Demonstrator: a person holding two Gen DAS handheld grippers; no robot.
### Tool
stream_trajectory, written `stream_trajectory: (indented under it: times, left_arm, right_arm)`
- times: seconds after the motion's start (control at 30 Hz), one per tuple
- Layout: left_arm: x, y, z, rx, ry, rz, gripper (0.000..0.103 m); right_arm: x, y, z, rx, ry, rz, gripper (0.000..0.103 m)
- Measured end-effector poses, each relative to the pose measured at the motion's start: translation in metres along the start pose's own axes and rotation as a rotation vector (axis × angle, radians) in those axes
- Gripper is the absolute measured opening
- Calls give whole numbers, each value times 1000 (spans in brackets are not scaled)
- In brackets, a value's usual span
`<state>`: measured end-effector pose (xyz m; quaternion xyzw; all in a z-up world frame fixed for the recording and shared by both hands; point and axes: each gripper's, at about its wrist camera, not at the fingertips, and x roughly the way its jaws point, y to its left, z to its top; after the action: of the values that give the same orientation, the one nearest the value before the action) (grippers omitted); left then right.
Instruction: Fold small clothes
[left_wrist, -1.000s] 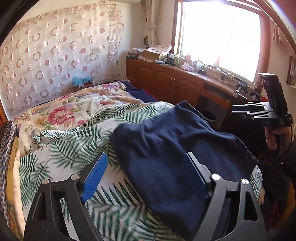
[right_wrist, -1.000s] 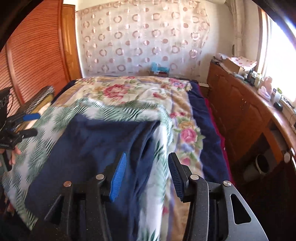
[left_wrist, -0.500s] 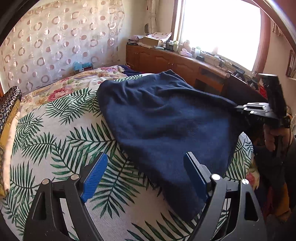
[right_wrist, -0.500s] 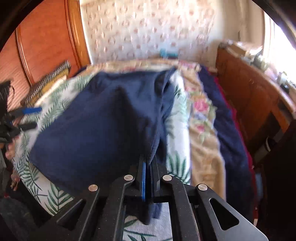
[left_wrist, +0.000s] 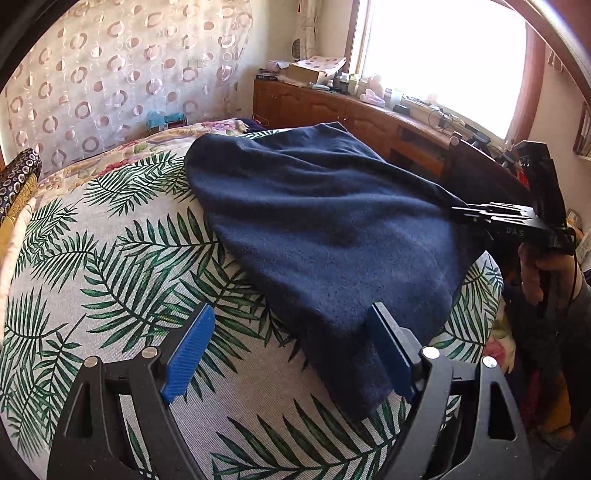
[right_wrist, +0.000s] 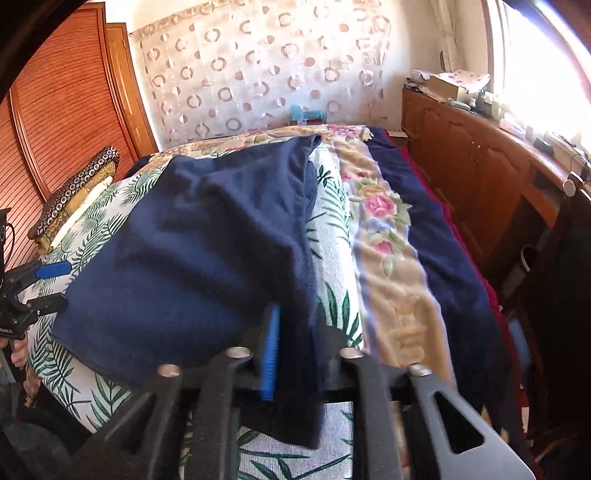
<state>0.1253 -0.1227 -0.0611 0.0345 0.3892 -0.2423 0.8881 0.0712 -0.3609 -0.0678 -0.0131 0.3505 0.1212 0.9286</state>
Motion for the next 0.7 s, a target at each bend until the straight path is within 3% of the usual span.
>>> stream_trajectory:
  times: [0.03,0.07,0.17,0.27,0.33,0.47,0.5,0.53,0.57,0.7]
  left_arm:
    - [0,-1,-1,2,1,-1,85]
    - [0,-1,-2,0,4,-4,85]
    - [0,-3,-6,-4,12,-22,85]
    - [-2,-6,-10,-7,24,-70,67]
    - [-3,-8,-14,-18,41,-106,50]
    - [2,-13,-20,-17,78,-134,39]
    - [3,-14,-21,-15,80,-135,32]
    - [2,-16,-21,-11,73,-133,17]
    - [0,-16,-20,-9,69,-134,11]
    - [-21,-21,-3,-4,-4,-145,8]
  right_arm:
    - [0,2,-3,0,0,-7,44]
    - [1,2,-5,-1,-2,-15,48]
    - [-3,5,-8,-2,-9,-25,49]
    - [-9,8,-8,-9,-29,-26,49]
    - [-15,13,-8,-14,-47,-21,55]
    - [-26,25,-12,-43,-88,-15,72]
    - [-29,30,-13,-56,-100,-13,76]
    - [-32,34,-14,-67,-107,-9,77]
    - [-35,39,-16,-80,-113,1,78]
    - [-41,58,-22,-139,-109,54,80]
